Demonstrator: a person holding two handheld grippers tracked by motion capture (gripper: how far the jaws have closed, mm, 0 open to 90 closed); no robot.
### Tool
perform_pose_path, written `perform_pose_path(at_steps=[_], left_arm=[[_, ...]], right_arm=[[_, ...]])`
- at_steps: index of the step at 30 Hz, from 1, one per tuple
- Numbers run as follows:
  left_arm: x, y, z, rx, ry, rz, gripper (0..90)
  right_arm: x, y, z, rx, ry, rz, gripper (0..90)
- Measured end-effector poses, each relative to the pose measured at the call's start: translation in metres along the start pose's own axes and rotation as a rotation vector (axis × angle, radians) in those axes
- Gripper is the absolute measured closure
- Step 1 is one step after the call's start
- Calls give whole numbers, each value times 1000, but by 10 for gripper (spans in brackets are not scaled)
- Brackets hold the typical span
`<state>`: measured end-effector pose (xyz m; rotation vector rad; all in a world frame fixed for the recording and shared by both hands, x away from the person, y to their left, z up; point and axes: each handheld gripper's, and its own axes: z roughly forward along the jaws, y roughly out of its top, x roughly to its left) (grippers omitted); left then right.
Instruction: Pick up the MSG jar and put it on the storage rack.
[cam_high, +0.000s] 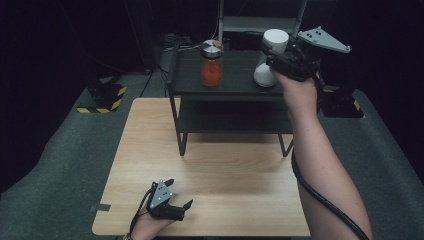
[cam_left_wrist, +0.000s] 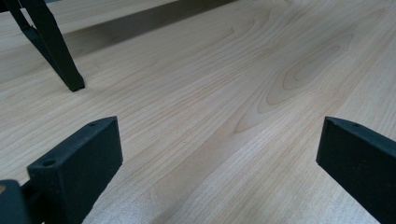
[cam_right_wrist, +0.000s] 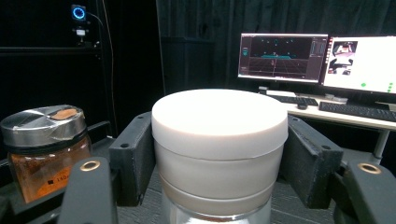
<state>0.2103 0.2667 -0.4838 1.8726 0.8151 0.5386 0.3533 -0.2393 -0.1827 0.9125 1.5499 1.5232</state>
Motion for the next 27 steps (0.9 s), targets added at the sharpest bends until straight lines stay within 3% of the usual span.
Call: perform_pose_path(at_steps=[20, 27], left_arm=[[1, 0, 0, -1, -7, 2, 5], [1, 0, 0, -1, -6, 3, 5]], right_arm=[[0, 1, 4, 10, -6, 7, 326], [3, 0, 0, 12, -11, 6, 203]])
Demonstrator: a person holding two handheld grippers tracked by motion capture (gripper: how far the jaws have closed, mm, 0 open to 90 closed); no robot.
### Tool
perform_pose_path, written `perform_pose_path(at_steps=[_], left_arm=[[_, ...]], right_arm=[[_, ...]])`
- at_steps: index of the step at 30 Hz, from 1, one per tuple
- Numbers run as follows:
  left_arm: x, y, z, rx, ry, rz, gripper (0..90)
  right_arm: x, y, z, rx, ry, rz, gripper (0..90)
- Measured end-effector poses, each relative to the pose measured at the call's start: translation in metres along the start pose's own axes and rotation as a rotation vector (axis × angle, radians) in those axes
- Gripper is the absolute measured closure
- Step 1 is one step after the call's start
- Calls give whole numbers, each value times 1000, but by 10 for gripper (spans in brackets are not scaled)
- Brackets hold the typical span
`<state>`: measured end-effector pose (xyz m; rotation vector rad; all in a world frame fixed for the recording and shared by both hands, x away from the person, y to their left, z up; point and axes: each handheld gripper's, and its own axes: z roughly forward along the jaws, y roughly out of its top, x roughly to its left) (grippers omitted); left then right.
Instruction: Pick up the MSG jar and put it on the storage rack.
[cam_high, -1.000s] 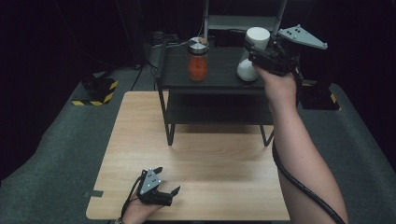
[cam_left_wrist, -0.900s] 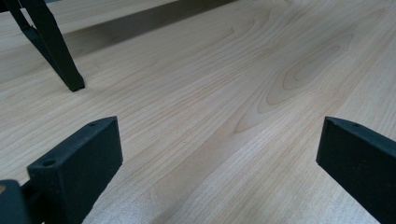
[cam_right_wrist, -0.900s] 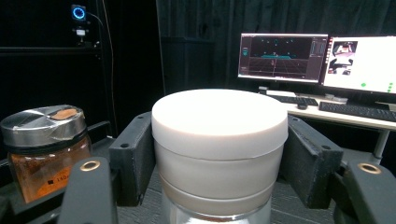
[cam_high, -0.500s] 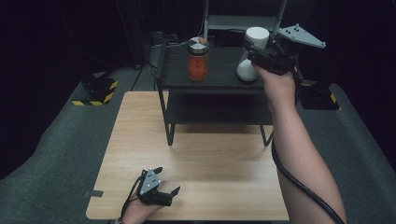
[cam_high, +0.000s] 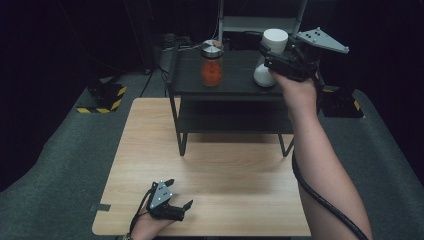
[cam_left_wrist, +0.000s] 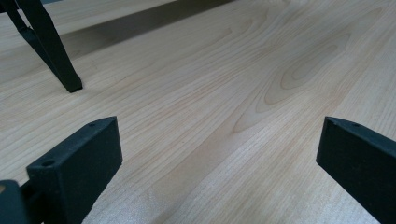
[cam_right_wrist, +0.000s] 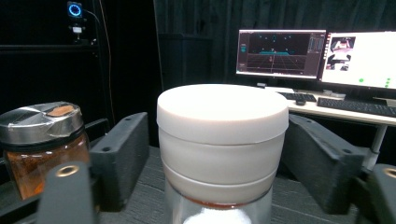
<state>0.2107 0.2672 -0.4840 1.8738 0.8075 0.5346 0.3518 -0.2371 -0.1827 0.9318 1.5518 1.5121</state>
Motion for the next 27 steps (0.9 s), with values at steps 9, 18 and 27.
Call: perform_pose_path(at_steps=[9, 18, 27], left_arm=[[-1, 1, 0, 3, 1, 8, 5], [-2, 1, 0, 5, 5, 14, 5], [-3, 1, 0, 7, 5, 14, 5]], right_arm=[[6, 0, -9, -2, -13, -6, 43], [9, -12, -23, 1, 11, -18, 0], [10, -22, -36, -8, 15, -28, 0]])
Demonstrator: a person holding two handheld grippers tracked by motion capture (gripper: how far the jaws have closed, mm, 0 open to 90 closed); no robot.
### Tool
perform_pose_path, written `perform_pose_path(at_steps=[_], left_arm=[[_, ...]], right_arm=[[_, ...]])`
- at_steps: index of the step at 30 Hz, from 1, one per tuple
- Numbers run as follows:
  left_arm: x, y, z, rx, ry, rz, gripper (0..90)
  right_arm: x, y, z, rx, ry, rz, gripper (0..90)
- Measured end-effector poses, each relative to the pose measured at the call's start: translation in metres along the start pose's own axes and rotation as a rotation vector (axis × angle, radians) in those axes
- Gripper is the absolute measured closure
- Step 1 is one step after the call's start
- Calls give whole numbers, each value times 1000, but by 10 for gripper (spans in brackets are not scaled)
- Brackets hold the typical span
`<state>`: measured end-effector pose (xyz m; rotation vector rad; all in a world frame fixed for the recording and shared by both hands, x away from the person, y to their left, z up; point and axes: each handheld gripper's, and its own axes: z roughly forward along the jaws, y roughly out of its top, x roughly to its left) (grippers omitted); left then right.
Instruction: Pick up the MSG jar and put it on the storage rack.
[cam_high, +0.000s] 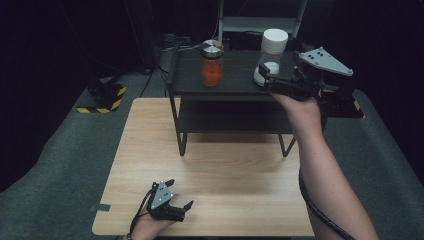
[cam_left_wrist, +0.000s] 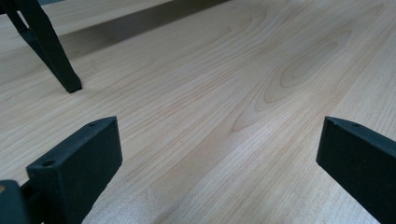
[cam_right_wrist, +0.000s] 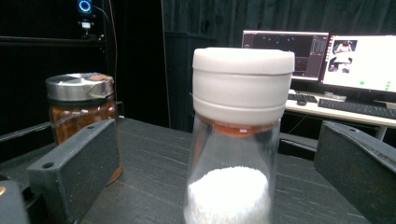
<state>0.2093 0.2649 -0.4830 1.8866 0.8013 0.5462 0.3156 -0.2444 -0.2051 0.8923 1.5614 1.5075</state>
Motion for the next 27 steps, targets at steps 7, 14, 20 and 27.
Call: perform_pose_path(at_steps=[7, 14, 20, 27], left_arm=[[0, 0, 0, -2, -1, 1, 5], [0, 0, 0, -2, -3, 3, 5], [0, -1, 0, -4, -2, 3, 5], [0, -1, 0, -5, -4, 1, 5]], right_arm=[[2, -15, -14, 5, 11, -17, 0], [4, -30, -26, 6, 27, -26, 0], [9, -43, -35, 4, 42, -48, 0], [15, -59, -46, 5, 51, -59, 0]])
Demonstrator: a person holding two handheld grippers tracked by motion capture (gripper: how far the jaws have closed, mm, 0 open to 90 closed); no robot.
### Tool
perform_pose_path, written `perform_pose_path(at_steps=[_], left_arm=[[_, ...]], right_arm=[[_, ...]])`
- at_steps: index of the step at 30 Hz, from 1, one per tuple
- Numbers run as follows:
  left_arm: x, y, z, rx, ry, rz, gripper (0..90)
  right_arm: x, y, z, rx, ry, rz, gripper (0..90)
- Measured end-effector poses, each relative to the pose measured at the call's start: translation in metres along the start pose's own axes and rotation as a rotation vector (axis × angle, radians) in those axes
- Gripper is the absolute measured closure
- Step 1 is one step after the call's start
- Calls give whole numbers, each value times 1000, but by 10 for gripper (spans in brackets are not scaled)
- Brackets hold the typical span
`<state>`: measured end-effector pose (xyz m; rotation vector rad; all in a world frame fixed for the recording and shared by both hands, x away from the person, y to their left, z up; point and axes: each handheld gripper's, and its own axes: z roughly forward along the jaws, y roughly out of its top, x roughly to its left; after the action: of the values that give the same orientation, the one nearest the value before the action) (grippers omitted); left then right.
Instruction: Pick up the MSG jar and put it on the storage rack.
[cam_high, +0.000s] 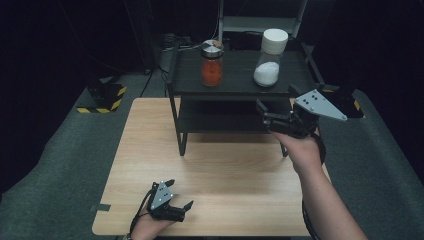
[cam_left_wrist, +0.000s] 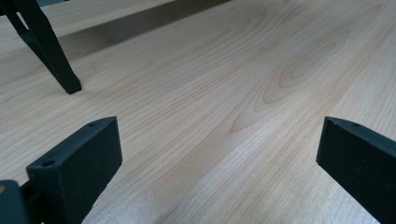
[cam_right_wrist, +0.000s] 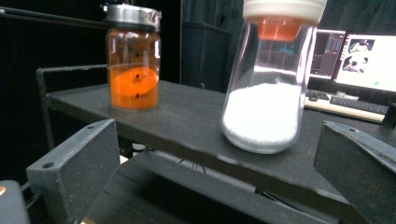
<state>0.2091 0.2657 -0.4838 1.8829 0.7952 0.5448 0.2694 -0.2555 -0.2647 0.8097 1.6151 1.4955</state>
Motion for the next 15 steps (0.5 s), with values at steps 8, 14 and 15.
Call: perform_pose_path(at_steps=[8, 14, 15], left_arm=[[-1, 0, 0, -4, 1, 9, 5], [-1, 0, 1, -6, 1, 14, 5], [-1, 0, 1, -6, 2, 14, 5]], right_arm=[[7, -28, -12, 35, 4, -20, 0], [11, -49, -19, 56, 4, -33, 0], [12, -53, -20, 61, 6, -33, 0]])
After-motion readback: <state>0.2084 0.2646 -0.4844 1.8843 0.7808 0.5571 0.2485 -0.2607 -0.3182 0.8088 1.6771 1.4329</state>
